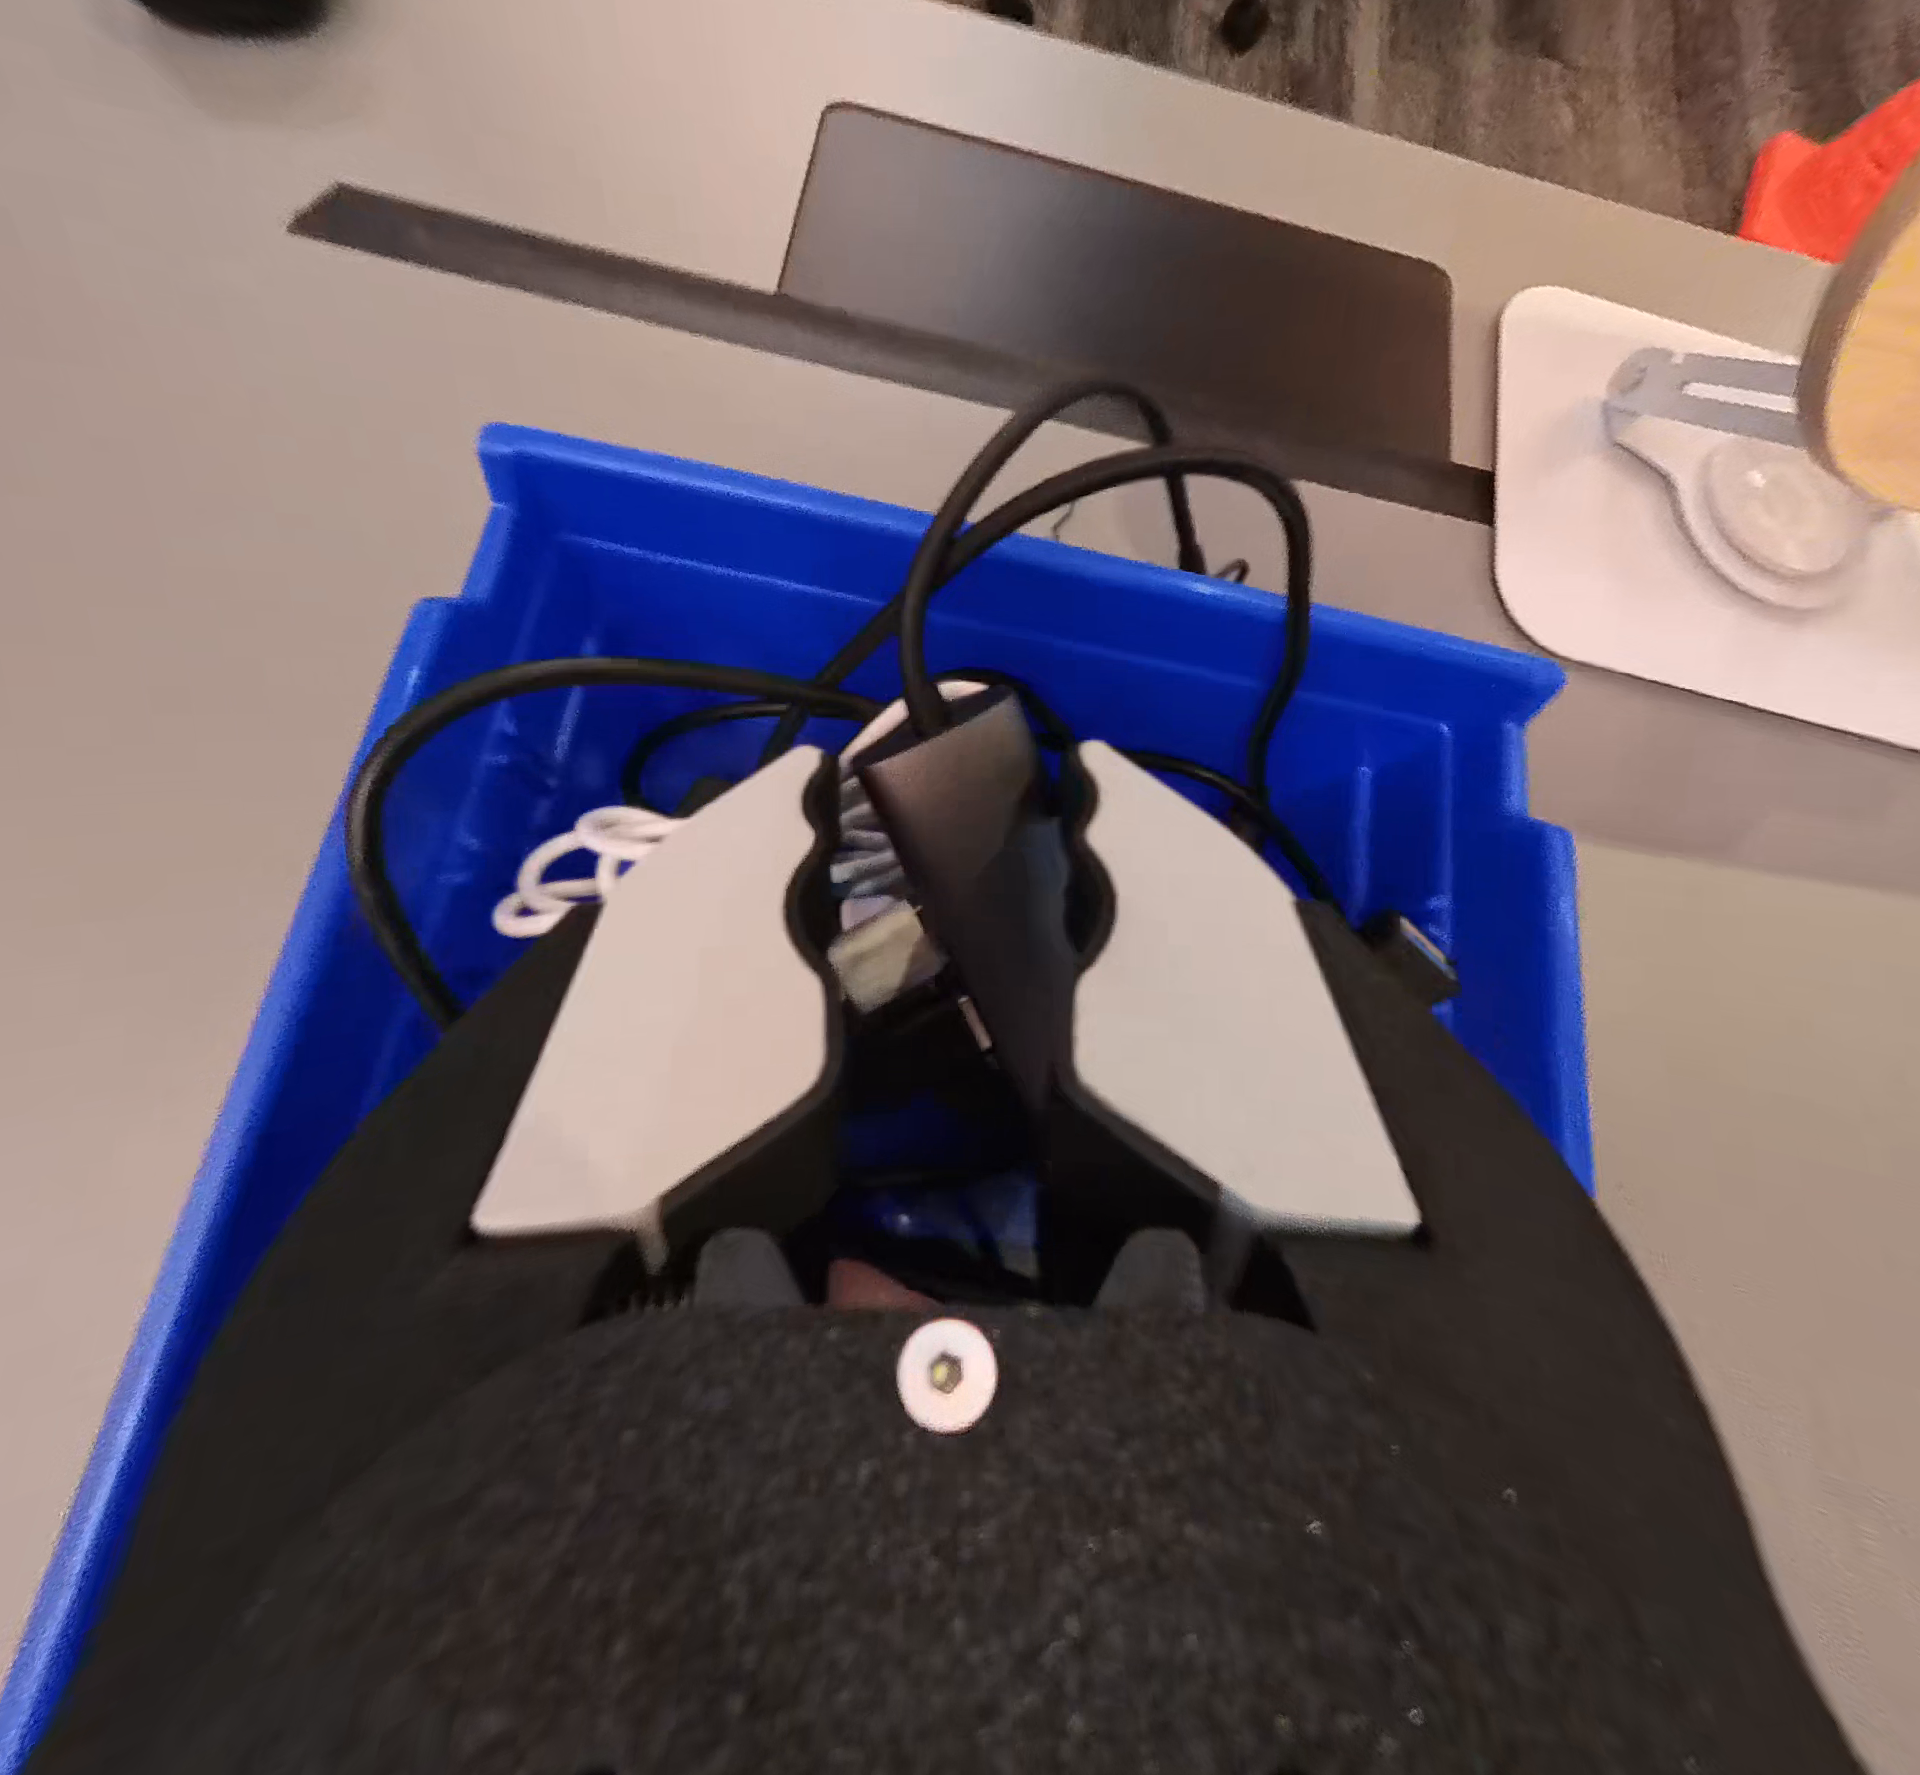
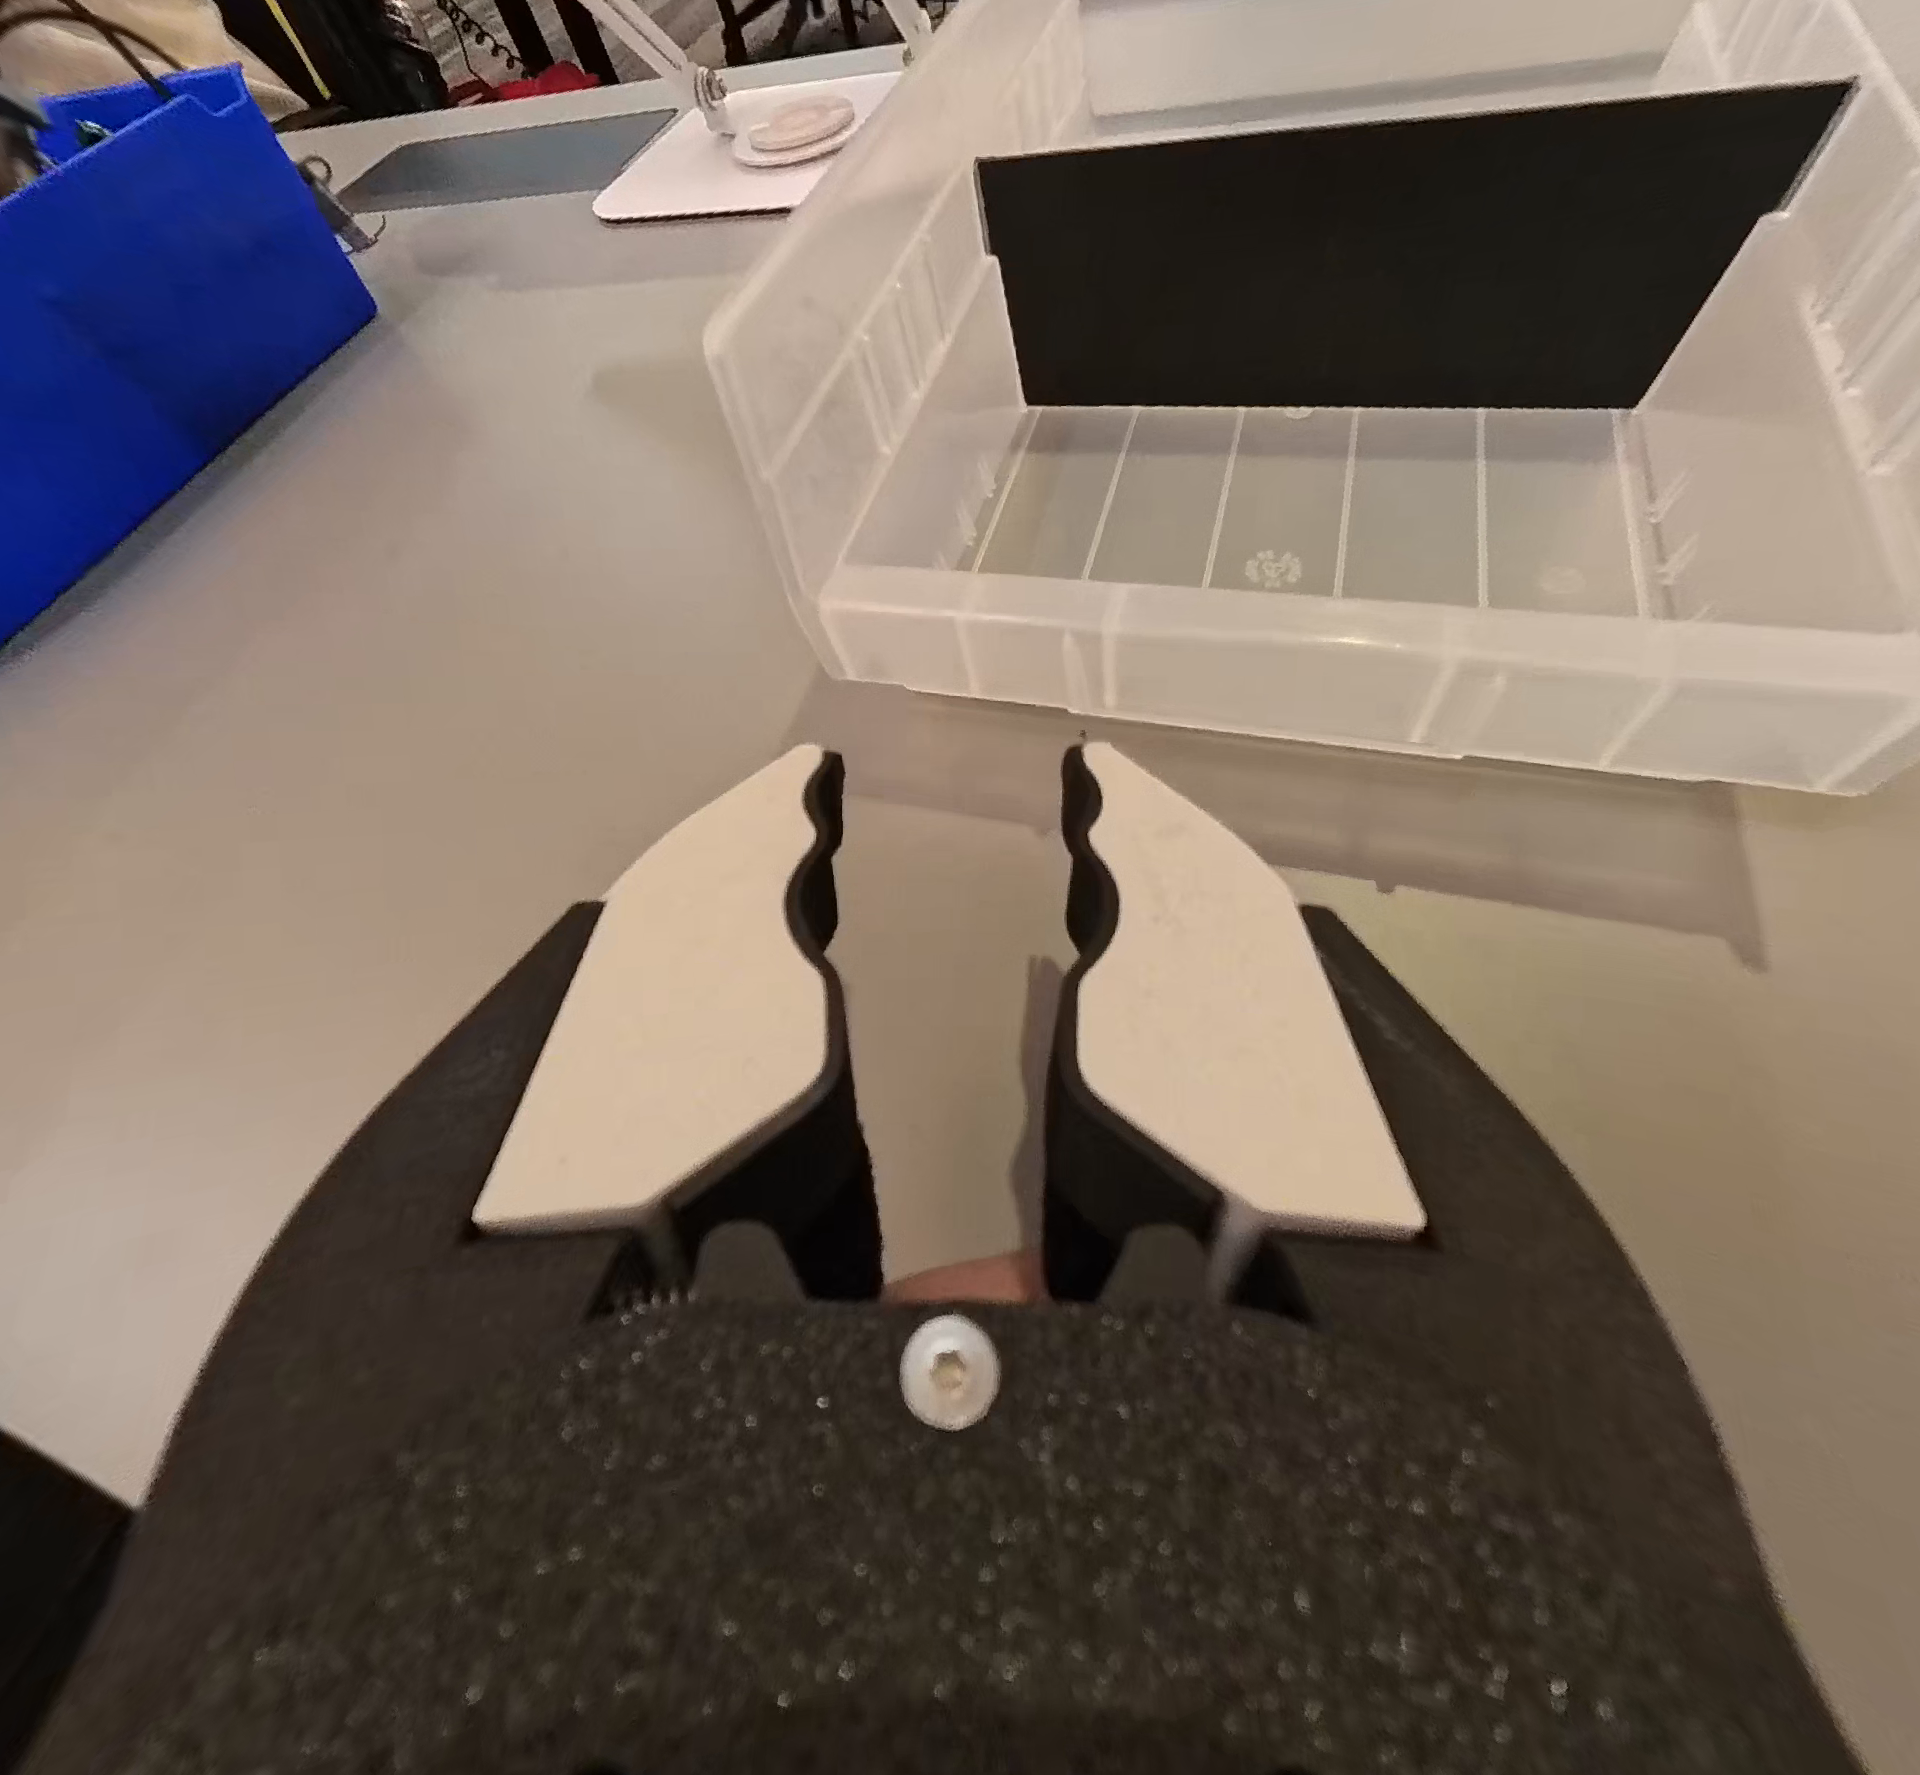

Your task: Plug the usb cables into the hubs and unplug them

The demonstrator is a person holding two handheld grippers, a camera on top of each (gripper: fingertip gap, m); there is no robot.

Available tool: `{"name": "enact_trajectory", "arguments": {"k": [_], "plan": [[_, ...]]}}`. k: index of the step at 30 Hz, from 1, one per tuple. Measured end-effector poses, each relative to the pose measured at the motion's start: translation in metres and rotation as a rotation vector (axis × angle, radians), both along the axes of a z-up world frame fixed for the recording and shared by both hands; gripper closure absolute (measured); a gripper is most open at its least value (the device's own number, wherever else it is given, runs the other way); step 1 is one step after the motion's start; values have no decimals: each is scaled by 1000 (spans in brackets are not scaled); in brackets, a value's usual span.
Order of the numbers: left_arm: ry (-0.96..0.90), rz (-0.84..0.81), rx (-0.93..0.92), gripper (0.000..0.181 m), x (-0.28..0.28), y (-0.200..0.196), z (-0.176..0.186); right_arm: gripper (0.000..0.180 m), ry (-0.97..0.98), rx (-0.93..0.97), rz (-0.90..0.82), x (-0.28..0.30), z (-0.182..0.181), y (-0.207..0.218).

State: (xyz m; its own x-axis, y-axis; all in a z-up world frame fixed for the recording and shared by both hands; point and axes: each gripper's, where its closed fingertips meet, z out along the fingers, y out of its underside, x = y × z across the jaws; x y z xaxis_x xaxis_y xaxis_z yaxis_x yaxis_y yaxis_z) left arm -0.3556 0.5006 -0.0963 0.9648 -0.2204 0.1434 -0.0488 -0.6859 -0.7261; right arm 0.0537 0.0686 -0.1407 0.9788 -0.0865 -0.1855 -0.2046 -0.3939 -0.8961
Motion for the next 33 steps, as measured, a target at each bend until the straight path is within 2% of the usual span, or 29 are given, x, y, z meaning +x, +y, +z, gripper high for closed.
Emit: {"name": "enact_trajectory", "arguments": {"k": [5, 9, 12, 15, 21, 24, 27, 30, 33], "plan": [[75, -9, 120, 145, -2, -12, 18, 140, 20, -6, -1, 2, -1, -3], [84, -49, 411, 147, 9, -35, 96, 140, 10, -24, 8, 0, -4, -2], [67, -163, 642, 147, 35, -59, 165, 140, -2, -27, 10, -1, -4, -2], [79, -289, 809, 147, 63, -86, 219, 140, -5, -11, 16, -4, -1, -1], [247, -602, 1131, 147, 141, -180, 270, 139, -86, 64, 60, -15, 14, 1], [321, -750, 1188, 147, 181, -226, 273, 139, -115, 93, 93, -26, 20, 2], [288, -931, 1259, 147, 213, -282, 263, 138, -111, 133, 131, -37, 28, 1], [323, -1060, 1280, 147, 232, -326, 222, 138, -91, 189, 155, -42, 41, -2], [431, -1148, 1305, 147, 243, -357, 155, 132, 2, 253, 262, -55, 60, -10]]}}
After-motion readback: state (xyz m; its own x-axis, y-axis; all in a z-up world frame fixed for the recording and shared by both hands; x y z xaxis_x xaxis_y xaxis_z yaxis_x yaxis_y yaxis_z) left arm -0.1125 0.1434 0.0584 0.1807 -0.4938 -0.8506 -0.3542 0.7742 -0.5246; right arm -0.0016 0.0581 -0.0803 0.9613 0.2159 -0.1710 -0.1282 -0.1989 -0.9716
